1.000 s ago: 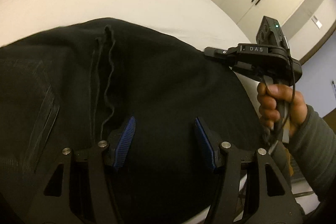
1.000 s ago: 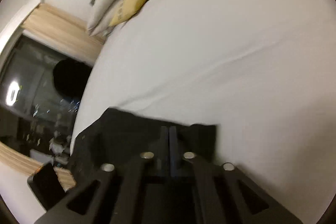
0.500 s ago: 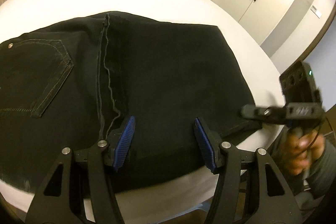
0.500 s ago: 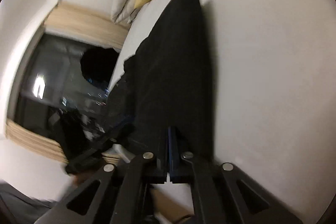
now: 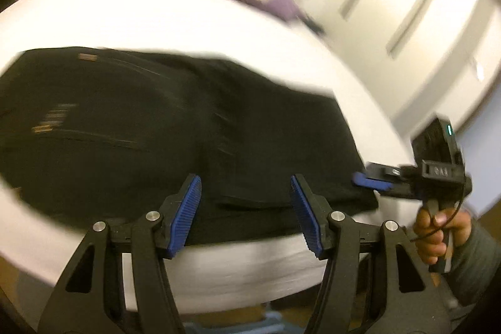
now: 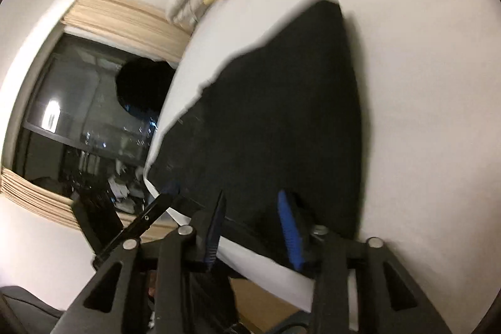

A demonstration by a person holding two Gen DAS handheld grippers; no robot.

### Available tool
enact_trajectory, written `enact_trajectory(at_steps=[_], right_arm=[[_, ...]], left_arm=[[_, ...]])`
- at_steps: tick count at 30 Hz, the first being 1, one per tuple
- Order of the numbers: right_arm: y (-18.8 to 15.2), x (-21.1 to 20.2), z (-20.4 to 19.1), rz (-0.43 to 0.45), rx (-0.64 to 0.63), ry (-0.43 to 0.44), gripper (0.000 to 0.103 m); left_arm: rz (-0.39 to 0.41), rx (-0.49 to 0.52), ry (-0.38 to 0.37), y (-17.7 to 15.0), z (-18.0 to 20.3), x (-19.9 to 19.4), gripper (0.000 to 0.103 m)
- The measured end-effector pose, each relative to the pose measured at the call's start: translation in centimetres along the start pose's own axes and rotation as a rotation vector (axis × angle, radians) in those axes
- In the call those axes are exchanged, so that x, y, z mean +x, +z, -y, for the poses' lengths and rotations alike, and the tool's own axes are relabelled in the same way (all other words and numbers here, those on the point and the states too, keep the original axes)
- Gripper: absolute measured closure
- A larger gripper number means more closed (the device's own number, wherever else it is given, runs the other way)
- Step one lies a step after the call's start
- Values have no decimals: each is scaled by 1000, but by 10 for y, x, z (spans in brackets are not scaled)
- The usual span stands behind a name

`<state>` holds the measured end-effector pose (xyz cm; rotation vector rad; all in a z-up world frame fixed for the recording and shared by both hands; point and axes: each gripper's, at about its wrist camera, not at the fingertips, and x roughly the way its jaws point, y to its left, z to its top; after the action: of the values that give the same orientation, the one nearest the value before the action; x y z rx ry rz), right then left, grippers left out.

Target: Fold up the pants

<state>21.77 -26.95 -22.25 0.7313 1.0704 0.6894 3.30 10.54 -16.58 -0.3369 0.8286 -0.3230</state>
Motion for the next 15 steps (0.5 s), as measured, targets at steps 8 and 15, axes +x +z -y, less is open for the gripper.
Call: enact_trajectory(at_steps=[8,15], right_arm=[[24,25,-52,47,-19,199,42],[7,81,-53,20,96,212,42]], left_arm=[[266,-434,214,0,-162,-101,28],[207,-664,79,-11,-246,-80,28]])
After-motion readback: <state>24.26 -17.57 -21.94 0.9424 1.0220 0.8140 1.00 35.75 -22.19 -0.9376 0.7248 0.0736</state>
